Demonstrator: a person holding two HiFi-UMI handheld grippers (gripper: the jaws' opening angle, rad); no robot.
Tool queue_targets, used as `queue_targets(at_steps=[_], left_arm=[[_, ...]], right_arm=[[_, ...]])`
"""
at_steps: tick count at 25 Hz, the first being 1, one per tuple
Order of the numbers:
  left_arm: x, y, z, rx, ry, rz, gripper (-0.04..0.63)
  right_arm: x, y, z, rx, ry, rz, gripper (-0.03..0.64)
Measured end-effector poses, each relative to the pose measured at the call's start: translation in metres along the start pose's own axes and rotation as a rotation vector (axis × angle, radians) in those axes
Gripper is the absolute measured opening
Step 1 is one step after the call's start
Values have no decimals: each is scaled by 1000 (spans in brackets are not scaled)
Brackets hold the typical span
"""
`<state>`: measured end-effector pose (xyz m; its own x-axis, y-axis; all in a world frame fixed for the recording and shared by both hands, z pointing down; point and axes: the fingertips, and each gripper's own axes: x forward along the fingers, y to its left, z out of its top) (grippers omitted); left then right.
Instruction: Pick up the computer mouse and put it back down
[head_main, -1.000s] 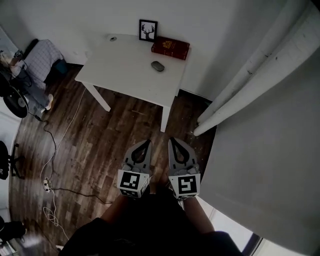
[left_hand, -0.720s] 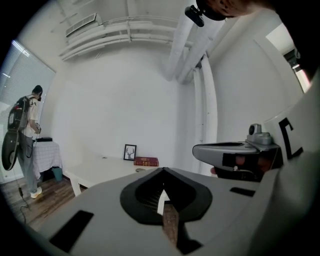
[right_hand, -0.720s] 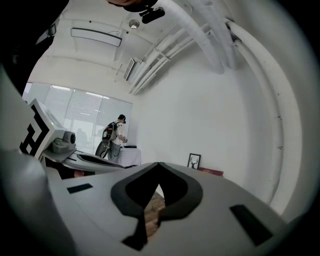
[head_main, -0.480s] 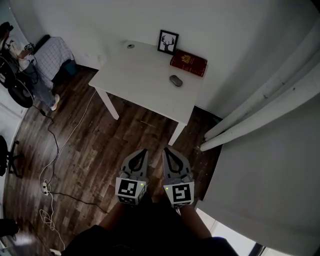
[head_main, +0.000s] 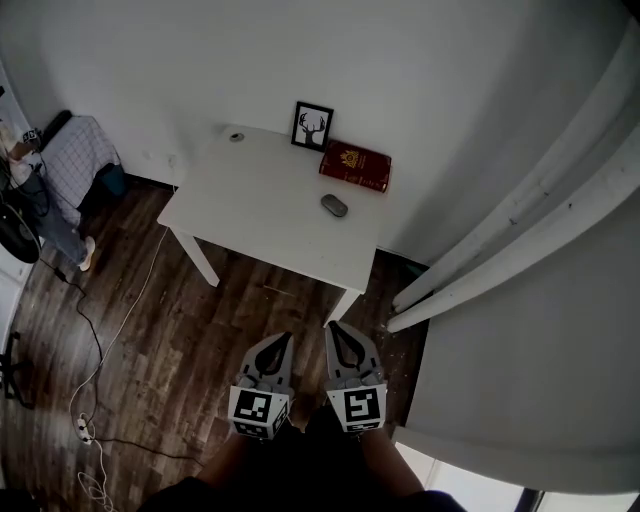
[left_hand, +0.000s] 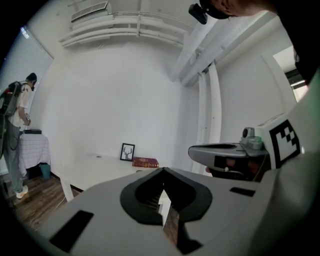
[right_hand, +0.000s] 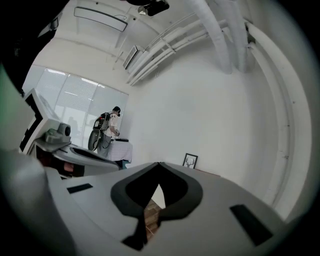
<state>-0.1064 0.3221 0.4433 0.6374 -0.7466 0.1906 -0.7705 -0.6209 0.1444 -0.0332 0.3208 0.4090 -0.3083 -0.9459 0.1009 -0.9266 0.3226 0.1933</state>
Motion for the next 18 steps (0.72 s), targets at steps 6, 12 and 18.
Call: queue_targets(at_steps=[6, 12, 18], left_arm=[[58, 0, -4, 15, 33, -35, 2], [141, 22, 12, 42, 68, -8, 2], [213, 25, 21, 49, 117, -1, 2]], right_arm=[[43, -47, -5, -41, -18, -14, 20], [112, -107, -9, 25, -30, 13, 20], [158, -154, -24, 51, 26, 96, 20]])
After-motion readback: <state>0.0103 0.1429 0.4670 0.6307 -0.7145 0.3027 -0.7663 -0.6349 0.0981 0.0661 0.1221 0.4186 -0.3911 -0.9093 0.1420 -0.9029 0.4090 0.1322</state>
